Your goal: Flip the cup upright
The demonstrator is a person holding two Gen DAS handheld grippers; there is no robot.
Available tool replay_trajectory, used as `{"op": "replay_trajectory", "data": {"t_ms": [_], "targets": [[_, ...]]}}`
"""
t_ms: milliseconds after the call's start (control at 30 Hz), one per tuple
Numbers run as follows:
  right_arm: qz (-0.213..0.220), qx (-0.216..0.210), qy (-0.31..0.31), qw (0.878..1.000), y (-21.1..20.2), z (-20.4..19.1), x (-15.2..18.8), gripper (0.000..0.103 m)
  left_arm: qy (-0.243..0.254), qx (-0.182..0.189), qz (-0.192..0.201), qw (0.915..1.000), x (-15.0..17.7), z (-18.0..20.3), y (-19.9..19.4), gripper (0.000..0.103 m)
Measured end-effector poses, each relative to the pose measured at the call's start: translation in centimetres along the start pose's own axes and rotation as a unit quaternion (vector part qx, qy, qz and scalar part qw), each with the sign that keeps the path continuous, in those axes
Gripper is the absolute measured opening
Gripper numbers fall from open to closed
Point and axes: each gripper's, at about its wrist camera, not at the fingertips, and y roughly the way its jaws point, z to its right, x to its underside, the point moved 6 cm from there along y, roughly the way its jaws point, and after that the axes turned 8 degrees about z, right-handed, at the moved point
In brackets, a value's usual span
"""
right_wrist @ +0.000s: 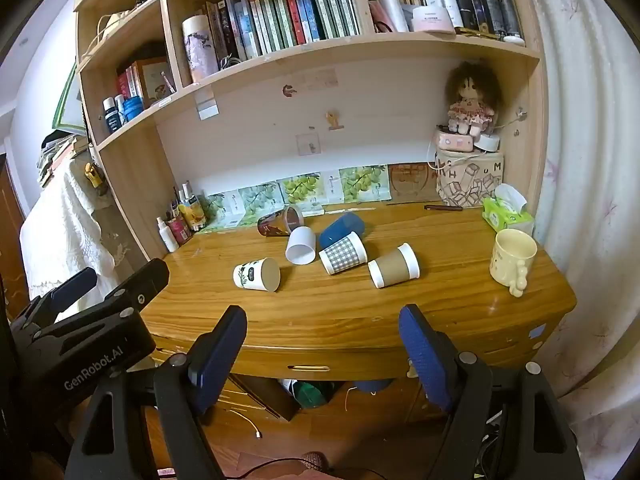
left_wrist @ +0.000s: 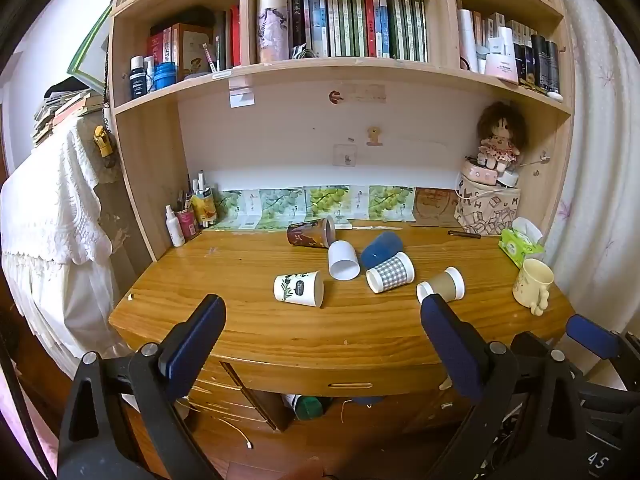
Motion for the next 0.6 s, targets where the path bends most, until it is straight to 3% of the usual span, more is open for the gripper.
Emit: {"op": "replay_trajectory", "data": {"t_ms": [600], "targets": [[-0.007, -0.006, 0.001, 1.000, 0.0, 0.2, 0.2, 0.079, 0.002, 0.000, -0.027, 0.9996, 0.9, 1.0, 0.6, 0.099]]}}
